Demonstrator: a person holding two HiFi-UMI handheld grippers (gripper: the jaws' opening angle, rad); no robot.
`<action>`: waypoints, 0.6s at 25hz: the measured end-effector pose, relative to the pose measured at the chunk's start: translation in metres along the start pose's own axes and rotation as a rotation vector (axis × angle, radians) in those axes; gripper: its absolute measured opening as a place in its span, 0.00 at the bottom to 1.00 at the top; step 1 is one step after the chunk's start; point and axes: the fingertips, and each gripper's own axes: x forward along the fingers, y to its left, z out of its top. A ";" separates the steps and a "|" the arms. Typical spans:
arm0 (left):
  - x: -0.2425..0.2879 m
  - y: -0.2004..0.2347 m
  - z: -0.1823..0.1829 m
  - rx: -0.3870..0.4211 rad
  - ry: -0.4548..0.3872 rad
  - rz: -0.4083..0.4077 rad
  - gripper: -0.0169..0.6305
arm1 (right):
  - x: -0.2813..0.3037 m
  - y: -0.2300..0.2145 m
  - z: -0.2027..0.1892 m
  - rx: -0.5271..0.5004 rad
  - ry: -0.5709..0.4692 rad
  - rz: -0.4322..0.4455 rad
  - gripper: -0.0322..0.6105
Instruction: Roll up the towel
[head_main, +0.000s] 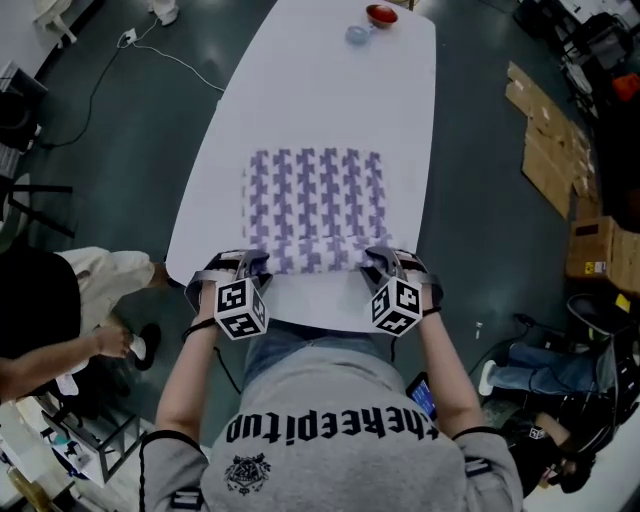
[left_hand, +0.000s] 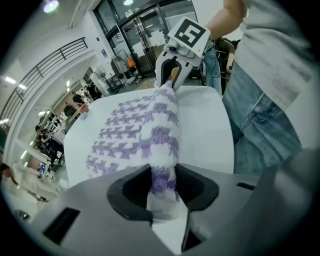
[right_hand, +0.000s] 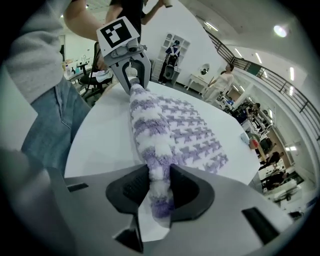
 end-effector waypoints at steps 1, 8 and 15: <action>-0.004 -0.009 0.001 -0.005 -0.006 -0.023 0.24 | -0.005 0.008 -0.002 0.010 -0.002 0.024 0.22; -0.005 -0.037 0.004 -0.040 -0.024 -0.119 0.24 | -0.010 0.030 -0.014 0.035 0.006 0.121 0.22; -0.009 -0.023 0.006 -0.154 -0.105 -0.224 0.25 | -0.013 0.015 -0.007 0.136 -0.023 0.195 0.23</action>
